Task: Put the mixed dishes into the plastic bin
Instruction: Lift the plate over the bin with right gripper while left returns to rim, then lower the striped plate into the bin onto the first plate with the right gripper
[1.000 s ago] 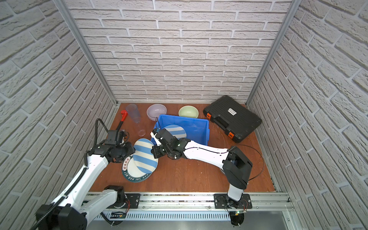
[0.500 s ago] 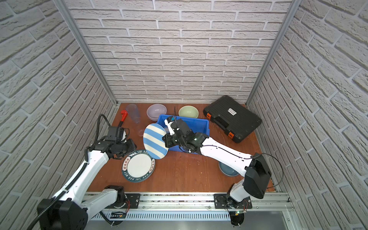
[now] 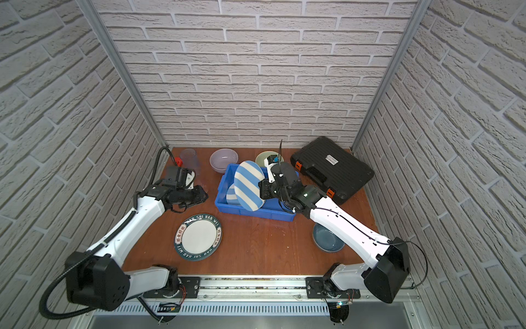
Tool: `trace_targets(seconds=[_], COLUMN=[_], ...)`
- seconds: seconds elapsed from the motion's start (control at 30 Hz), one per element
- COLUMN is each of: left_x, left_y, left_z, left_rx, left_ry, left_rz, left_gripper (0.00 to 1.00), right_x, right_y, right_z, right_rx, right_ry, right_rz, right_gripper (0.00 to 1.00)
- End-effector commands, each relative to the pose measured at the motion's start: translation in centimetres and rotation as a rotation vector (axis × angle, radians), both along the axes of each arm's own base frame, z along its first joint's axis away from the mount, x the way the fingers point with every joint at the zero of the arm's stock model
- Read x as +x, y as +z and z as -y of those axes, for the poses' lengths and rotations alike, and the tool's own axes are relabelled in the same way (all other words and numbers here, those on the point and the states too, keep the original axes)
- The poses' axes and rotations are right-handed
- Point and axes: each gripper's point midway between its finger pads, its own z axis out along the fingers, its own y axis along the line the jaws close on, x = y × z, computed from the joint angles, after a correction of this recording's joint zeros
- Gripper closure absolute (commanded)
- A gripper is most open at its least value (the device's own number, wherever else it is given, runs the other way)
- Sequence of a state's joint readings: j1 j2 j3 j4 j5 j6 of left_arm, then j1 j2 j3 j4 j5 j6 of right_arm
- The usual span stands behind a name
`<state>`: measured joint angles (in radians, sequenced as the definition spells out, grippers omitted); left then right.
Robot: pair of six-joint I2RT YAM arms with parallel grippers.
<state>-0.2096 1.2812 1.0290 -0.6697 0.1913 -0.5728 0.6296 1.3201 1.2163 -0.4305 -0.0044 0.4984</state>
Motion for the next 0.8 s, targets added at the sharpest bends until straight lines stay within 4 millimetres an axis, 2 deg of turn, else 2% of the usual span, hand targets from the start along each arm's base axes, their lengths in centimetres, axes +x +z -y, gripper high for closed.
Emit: trace_targets(seconds=[0.0, 0.23, 0.47, 0.77], left_x=[2.1, 4.1, 5.1, 5.3], left_y=[1.0, -0.2, -2.1, -3.5], left_z=[1.4, 3.6, 4.7, 5.4], left_rx=[-0.003, 0.02, 0.052, 0.085], left_ry=[-0.06, -0.133, -0.159, -0.179], left_rz=[0.06, 0.035, -0.021, -0.059], left_gripper=[0.59, 0.62, 0.64, 0.68], right_x=[0.9, 3.1, 4.5, 6.0], right_y=[1.3, 0.8, -1.5, -4.1], right_z=[1.9, 3.7, 3.1, 2.2], right_rx=[0.019, 0.052, 0.087, 0.123], right_ry=[-0.051, -0.107, -0.099, -0.094], right_rz=[0.045, 0.02, -0.039, -0.085], right_gripper=[0.94, 0.94, 0.94, 0.94])
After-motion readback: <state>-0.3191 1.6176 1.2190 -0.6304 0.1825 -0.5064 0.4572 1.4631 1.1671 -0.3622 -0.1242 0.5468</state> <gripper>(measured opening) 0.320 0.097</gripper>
